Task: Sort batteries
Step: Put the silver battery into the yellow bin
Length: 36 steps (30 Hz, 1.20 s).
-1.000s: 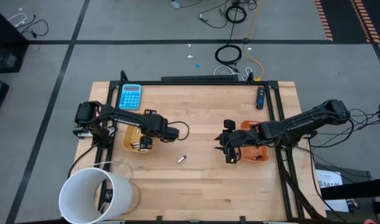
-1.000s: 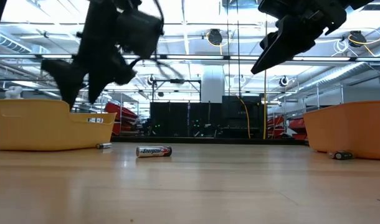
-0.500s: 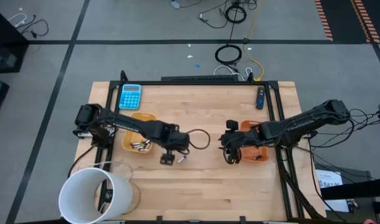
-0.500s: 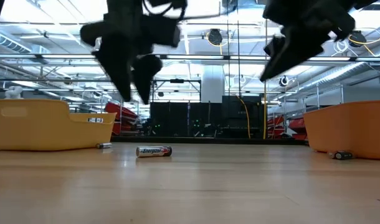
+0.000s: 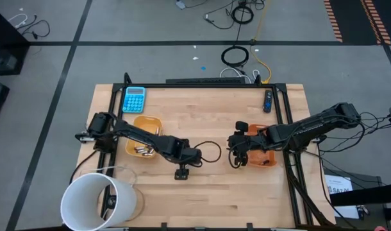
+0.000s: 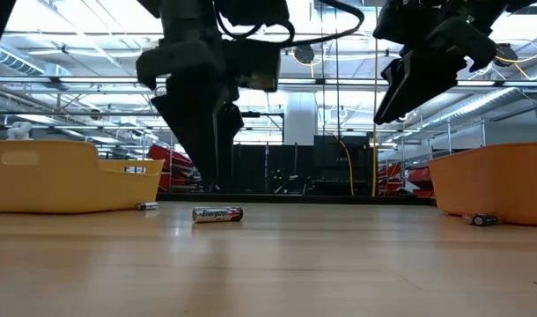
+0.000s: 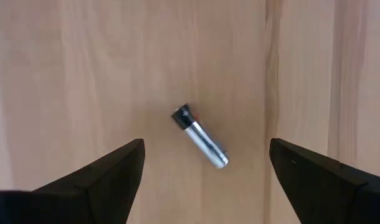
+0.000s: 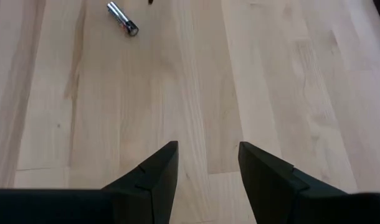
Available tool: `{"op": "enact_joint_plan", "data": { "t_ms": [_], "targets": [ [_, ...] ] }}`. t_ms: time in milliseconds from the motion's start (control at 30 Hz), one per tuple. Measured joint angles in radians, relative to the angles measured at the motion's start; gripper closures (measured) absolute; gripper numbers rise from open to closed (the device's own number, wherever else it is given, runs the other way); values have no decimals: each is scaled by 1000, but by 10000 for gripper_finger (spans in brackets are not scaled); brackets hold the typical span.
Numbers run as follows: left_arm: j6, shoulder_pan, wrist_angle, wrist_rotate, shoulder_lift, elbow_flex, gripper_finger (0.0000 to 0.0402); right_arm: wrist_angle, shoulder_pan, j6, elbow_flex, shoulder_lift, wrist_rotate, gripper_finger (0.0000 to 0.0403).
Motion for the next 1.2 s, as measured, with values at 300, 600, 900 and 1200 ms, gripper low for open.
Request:
{"op": "enact_joint_plan", "data": {
  "t_ms": [300, 600, 900, 1200],
  "targets": [
    [-35, -4, 23, -39, 38, 0, 95, 1, 0, -1, 0, 0, 0, 243],
    [329, -22, 32, -50, 37, 0, 139, 19, 0, -6, 0, 0, -3, 243],
    [883, -33, 32, -56, 37, -7, 139, 31, 0, -14, 0, 0, -4, 243],
    [932, -21, 62, -31, 48, -32, 127, 31, 11, 1, 0, 0, -5, 243]
  ]
}}
